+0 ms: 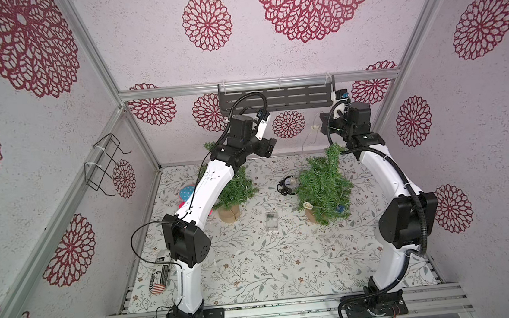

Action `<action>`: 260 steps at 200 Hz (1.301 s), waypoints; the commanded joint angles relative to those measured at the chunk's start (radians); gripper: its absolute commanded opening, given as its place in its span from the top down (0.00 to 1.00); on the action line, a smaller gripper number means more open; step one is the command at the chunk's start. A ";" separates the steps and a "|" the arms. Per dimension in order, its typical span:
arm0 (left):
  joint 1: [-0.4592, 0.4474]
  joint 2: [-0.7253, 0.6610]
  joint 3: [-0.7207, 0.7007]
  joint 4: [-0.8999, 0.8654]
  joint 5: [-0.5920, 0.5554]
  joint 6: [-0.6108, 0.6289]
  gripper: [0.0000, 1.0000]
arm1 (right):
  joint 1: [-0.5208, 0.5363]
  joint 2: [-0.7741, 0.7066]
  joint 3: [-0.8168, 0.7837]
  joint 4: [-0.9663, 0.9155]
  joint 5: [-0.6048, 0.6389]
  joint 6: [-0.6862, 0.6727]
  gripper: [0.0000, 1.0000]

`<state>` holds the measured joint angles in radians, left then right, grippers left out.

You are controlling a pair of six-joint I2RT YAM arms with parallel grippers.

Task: Wrap string light around the christmas tree
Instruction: Wrap the light string around the Christmas tree.

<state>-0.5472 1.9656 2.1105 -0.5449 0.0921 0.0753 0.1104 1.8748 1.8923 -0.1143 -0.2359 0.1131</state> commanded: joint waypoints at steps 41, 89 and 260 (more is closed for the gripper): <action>-0.149 -0.246 -0.327 0.265 0.172 -0.186 0.12 | -0.015 -0.149 -0.189 0.114 -0.002 0.042 1.00; -0.259 -0.160 -0.310 0.367 0.100 -0.185 0.02 | -0.015 -0.177 -0.227 0.142 -0.008 0.069 1.00; -0.332 0.185 -0.127 0.663 0.193 -0.247 0.28 | -0.029 -0.197 -0.269 0.179 -0.042 0.159 1.00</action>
<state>-0.8650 2.0888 1.9202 0.0620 0.2371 -0.1280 0.0872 1.7428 1.6241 0.0040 -0.2596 0.2401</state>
